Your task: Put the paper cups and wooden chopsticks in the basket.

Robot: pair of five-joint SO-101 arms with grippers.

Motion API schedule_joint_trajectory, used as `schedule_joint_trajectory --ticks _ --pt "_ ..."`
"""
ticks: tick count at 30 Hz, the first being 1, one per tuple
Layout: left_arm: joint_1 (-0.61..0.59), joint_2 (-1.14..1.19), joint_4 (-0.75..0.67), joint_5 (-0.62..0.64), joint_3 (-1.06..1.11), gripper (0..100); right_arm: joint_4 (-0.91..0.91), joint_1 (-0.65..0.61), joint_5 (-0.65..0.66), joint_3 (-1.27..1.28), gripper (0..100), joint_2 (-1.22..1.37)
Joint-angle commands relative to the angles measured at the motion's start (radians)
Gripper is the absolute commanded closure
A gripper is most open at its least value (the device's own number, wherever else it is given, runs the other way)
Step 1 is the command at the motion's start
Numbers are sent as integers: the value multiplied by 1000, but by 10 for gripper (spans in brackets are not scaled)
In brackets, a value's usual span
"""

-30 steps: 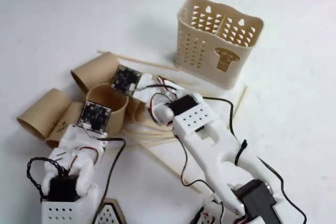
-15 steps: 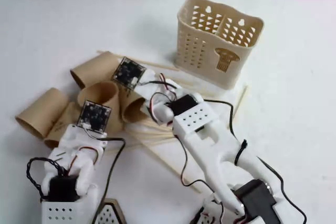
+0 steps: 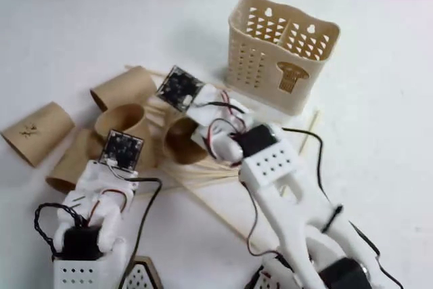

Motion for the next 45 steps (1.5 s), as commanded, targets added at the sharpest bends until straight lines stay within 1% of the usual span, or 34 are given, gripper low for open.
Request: schedule_joint_trajectory --ticks 1,5,9,14,18,24,30,39,45 --pt "-7 -4 -54 -12 14 968 48 35 -9 -46 979 -114" --pt "-7 -4 -55 -12 14 968 90 53 -9 -49 979 -205" --pt "-7 -4 -55 -12 14 968 166 84 -9 -118 979 -262" --pt "-7 -4 -55 -12 14 968 305 116 -9 -315 979 -268" --pt "-7 -4 -57 -12 14 968 375 145 -9 -466 979 -243" --pt "-7 -4 -57 -12 14 968 433 203 -8 -647 979 -168" --pt "-7 -4 -57 -12 14 968 435 309 -8 -807 979 -71" --pt "-7 -4 -58 -12 12 968 430 463 -9 -1019 979 145" --pt "-7 -4 -58 -12 12 968 430 541 -86 -1162 979 282"
